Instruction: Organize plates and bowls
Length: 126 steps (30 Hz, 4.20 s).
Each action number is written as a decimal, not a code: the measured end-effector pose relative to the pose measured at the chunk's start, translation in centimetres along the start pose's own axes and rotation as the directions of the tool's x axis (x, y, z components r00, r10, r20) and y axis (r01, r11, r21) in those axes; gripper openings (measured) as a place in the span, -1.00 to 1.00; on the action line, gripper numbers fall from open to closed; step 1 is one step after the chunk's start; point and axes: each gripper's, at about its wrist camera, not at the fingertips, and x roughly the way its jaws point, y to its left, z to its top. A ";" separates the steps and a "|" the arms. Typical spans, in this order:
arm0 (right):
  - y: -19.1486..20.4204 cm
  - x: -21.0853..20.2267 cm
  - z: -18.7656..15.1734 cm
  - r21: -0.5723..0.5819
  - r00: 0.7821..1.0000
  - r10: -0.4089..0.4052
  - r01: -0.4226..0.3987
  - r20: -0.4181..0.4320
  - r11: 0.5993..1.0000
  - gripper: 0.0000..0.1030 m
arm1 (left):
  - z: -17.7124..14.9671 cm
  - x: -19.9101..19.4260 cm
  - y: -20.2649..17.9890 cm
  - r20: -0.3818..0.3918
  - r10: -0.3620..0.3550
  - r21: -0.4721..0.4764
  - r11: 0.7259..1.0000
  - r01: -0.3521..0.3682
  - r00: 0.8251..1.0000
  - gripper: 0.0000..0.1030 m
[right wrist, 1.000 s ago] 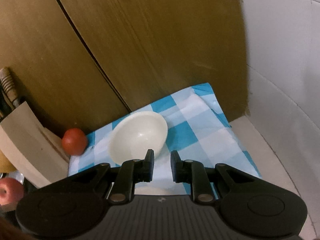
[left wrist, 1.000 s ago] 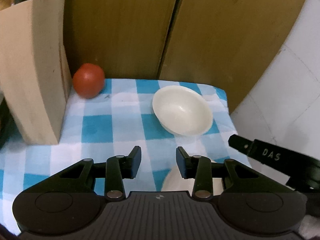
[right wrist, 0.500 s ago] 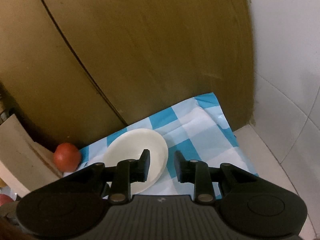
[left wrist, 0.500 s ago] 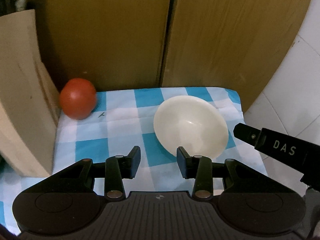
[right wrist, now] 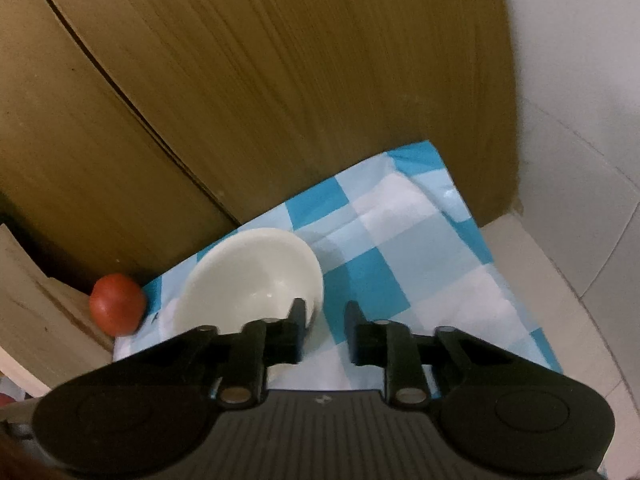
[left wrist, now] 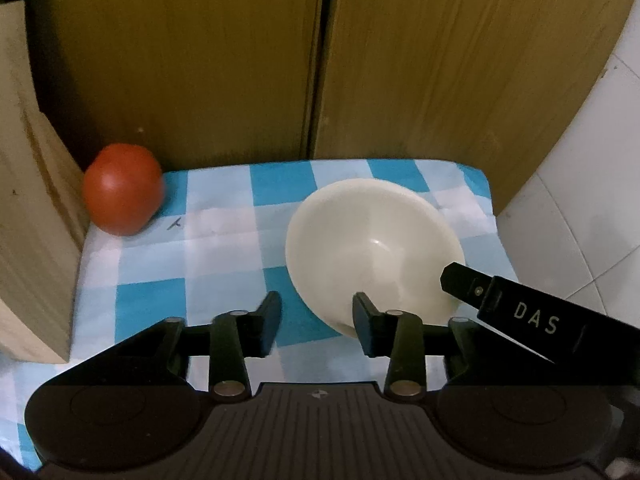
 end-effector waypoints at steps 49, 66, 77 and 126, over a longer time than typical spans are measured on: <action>4.0 -13.3 -4.6 -0.107 0.996 0.037 -0.029 0.078 0.994 -0.81 | -4.3 -11.6 -1.0 0.084 -0.008 0.069 0.998 0.002 0.996 -0.24; 3.1 -15.8 -8.6 -0.120 0.999 -0.001 0.007 0.046 0.993 -0.81 | -9.0 -13.6 -1.2 0.063 -0.040 0.080 0.996 0.034 0.997 -0.24; 2.3 -15.4 -9.7 -0.123 0.999 -0.028 0.030 0.023 0.992 -0.80 | -10.6 -13.2 -1.4 0.043 -0.044 0.084 0.996 0.041 0.998 -0.23; -1.2 -10.0 -9.4 -0.014 0.996 -0.058 0.057 -0.063 0.998 -0.64 | -9.2 -8.4 -1.2 -0.011 -0.043 0.055 0.998 0.044 0.999 0.05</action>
